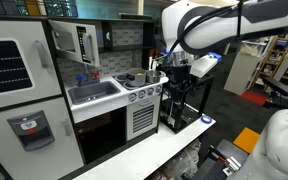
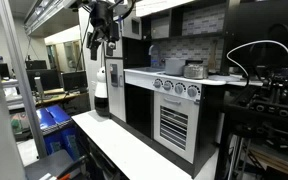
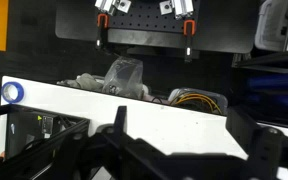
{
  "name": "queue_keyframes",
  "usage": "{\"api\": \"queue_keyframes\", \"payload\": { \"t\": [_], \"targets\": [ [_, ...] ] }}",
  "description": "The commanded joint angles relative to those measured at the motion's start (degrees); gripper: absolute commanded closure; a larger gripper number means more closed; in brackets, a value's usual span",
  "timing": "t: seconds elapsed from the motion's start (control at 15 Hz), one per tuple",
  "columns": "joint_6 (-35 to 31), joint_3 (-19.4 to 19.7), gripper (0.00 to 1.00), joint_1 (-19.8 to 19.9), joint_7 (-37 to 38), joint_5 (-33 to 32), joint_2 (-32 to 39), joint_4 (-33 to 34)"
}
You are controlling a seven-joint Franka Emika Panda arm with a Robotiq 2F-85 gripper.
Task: Close the microwave door
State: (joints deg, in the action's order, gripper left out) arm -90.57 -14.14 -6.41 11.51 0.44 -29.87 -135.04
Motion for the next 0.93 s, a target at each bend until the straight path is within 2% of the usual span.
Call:
{"api": "queue_keyframes", "payload": {
  "t": [0.0,0.47,0.87],
  "targets": [
    [0.1,0.7,0.0,-0.9,0.3,-0.3,0.1,0.1],
    [0.1,0.7,0.0,-0.9,0.3,-0.3,0.1,0.1],
    [-12.1,-0.6,0.0,-1.0,-0.8,-11.1,-1.8,2.3]
  ]
}}
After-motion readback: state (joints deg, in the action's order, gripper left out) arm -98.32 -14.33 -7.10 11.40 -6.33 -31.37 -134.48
